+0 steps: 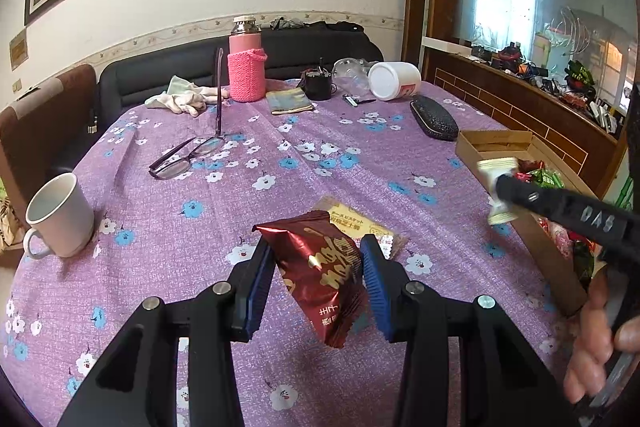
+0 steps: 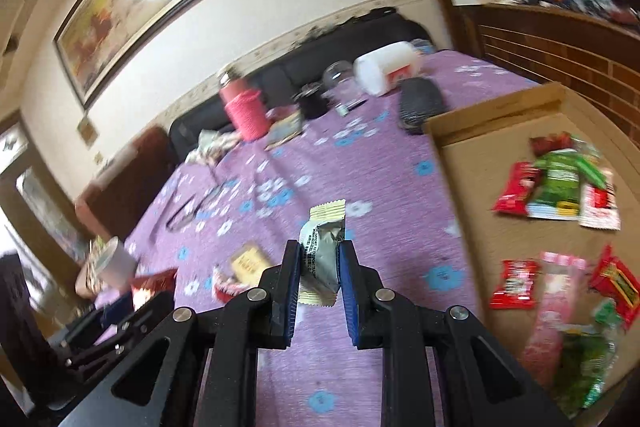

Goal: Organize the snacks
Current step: 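Carry the red foil bag and white packet over the cardboard tray, then open the left gripper to drop the red foil bag while the right drops the white packet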

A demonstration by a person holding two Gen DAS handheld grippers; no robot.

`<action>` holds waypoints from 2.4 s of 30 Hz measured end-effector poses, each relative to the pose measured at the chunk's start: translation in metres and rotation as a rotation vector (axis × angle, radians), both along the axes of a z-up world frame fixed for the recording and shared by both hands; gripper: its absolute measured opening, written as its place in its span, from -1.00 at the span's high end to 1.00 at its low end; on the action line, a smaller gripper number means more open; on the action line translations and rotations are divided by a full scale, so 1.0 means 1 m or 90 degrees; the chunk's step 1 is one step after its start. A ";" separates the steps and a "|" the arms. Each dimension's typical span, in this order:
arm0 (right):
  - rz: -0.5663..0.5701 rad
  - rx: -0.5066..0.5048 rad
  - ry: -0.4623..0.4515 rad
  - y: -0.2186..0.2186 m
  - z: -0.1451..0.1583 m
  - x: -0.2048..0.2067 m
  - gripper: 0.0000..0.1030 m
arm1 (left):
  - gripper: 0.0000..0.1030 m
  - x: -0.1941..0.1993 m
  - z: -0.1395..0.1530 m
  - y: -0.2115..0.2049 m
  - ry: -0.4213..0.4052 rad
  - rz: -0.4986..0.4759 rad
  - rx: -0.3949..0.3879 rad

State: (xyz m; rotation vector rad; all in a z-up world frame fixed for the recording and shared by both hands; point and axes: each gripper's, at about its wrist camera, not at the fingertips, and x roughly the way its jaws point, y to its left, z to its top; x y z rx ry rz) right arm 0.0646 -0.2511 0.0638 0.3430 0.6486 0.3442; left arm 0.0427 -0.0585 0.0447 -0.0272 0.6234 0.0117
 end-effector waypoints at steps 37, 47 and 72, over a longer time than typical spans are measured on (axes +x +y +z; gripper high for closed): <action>-0.313 0.084 0.043 -0.198 -0.019 -0.038 0.60 | 0.19 0.051 0.005 -0.247 0.072 -0.292 -0.091; -0.306 0.060 0.023 -0.190 -0.012 -0.037 0.60 | 0.20 0.062 -0.019 -0.240 0.090 -0.276 -0.090; -0.329 0.039 0.069 -0.192 -0.023 -0.031 0.57 | 0.13 0.044 -0.023 -0.255 0.050 -0.307 -0.023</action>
